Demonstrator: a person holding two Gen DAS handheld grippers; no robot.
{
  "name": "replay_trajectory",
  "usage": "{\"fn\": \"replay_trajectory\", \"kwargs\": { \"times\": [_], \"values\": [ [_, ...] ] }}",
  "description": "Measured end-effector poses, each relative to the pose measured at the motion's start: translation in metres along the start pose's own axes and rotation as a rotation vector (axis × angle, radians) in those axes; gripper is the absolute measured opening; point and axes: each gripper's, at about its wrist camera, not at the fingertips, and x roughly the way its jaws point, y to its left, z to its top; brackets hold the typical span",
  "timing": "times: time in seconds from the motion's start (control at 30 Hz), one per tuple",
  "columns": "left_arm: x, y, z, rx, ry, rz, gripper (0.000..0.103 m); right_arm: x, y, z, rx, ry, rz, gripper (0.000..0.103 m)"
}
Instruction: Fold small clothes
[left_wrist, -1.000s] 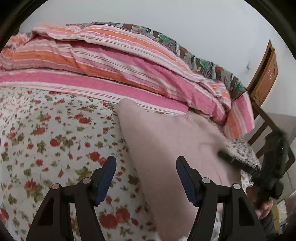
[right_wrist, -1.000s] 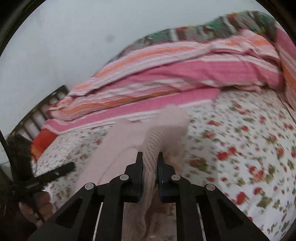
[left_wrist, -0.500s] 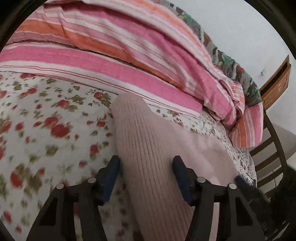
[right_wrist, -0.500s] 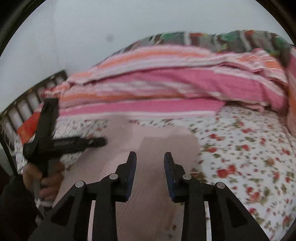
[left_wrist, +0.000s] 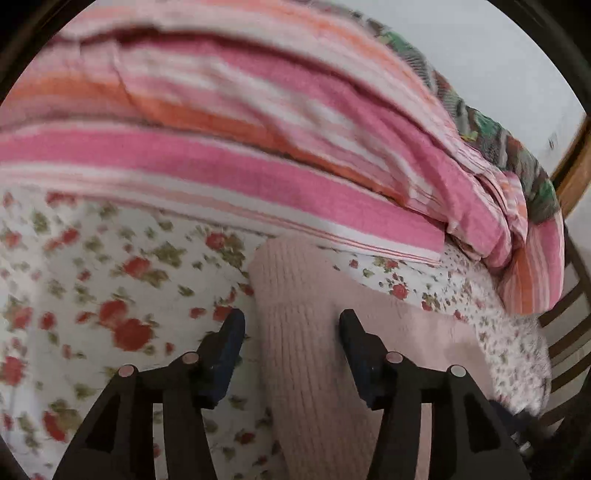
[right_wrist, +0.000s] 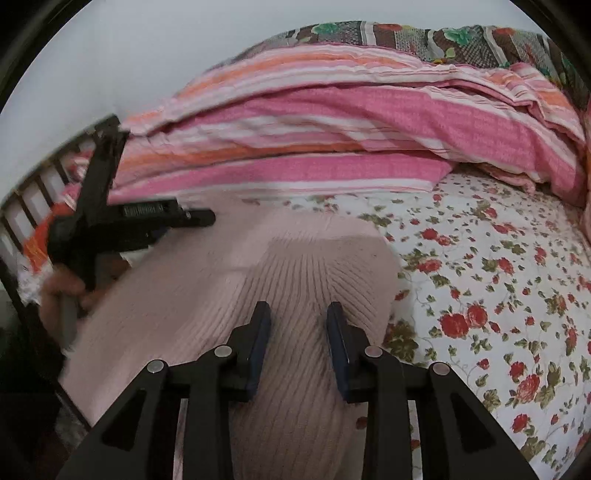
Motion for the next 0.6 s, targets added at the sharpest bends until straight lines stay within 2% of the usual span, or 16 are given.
{"fn": "replay_trajectory", "kwargs": {
  "times": [0.07,0.17,0.27,0.37,0.43,0.6],
  "values": [
    [-0.012,-0.008,-0.004,0.045,-0.028,-0.032,0.051,-0.006,-0.004,0.007,0.010,-0.015,0.031,0.033],
    [-0.020,-0.022,-0.008,0.108,-0.038,-0.040,0.051,-0.003,-0.006,0.016,0.014,-0.030,-0.004,0.034],
    [-0.017,-0.036,-0.021,0.185,0.000,0.036,0.051,0.026,-0.014,0.016,0.050,0.063,-0.045,0.034],
    [-0.019,-0.047,-0.039,0.257,0.014,0.091,0.051,0.024,-0.019,0.017,0.072,0.074,-0.031,0.034],
    [-0.028,-0.047,-0.046,0.257,0.008,0.081,0.051,0.013,-0.021,0.017,0.088,0.071,-0.035,0.034],
    [-0.047,-0.047,-0.055,0.232,0.004,0.061,0.051,-0.026,-0.011,0.006,0.069,-0.003,-0.022,0.034]
  ]
}}
